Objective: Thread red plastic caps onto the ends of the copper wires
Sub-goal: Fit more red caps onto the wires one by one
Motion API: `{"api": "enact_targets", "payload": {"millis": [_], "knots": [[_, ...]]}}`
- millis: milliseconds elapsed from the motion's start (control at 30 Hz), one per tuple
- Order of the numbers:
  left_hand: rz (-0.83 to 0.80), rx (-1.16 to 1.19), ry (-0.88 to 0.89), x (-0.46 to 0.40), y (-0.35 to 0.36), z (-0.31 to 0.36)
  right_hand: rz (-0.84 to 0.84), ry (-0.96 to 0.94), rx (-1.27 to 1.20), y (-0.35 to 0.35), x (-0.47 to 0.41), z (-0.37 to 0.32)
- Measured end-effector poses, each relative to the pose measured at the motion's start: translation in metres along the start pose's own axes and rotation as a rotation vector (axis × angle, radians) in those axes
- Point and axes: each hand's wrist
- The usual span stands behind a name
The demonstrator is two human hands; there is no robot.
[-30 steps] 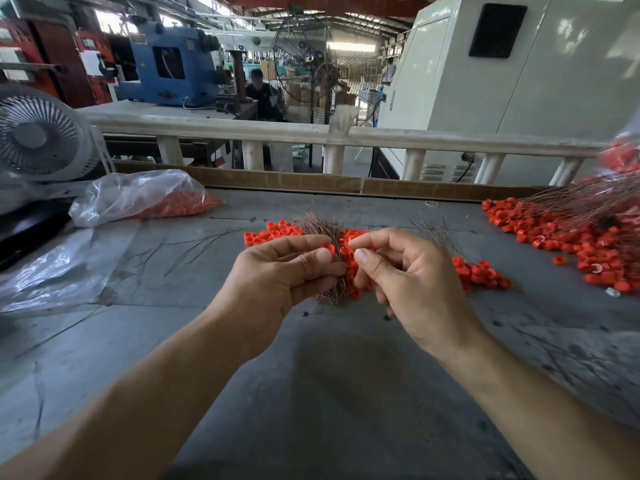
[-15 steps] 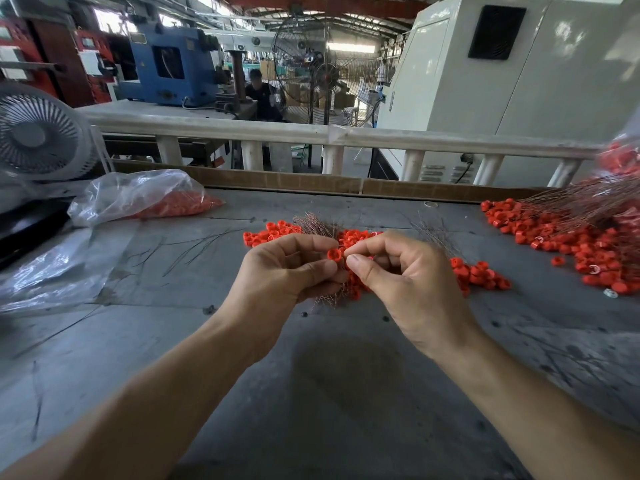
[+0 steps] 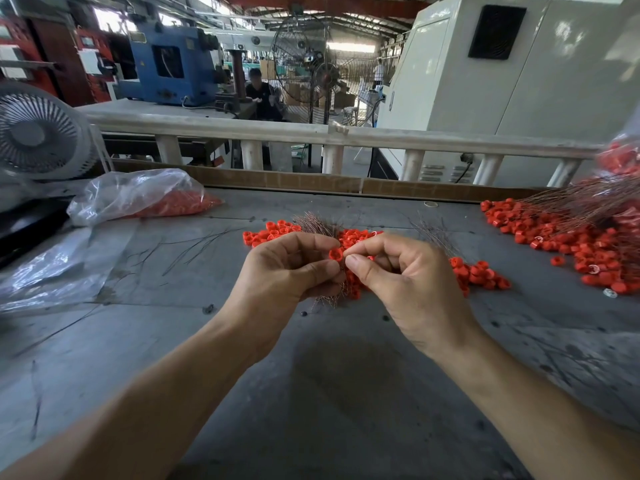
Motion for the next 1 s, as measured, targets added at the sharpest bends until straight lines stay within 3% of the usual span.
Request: {"api": "enact_targets", "payload": {"millis": [267,500,1000], "knots": [[0.018,-0.043,0.006,-0.0018,-0.0021,-0.0025,0.088,-0.021,-0.028,-0.0014,-0.0016,0.0016],[-0.097,-0.002,-0.069,0.0022,-0.0014,-0.0001,0.052,-0.019,-0.021,0.0026,-0.0008,0.0051],[-0.103,-0.077,0.015,0.0006,-0.0045,-0.0021,0.000,-0.026,-0.023,0.0007,-0.0012,0.0028]]}}
Point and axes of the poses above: each hand's wrist, its own x-axis away from the middle knuckle, its own y-axis out of the palm, z = x × y, and after that the axes turned 3 degrees about -z, right-handed
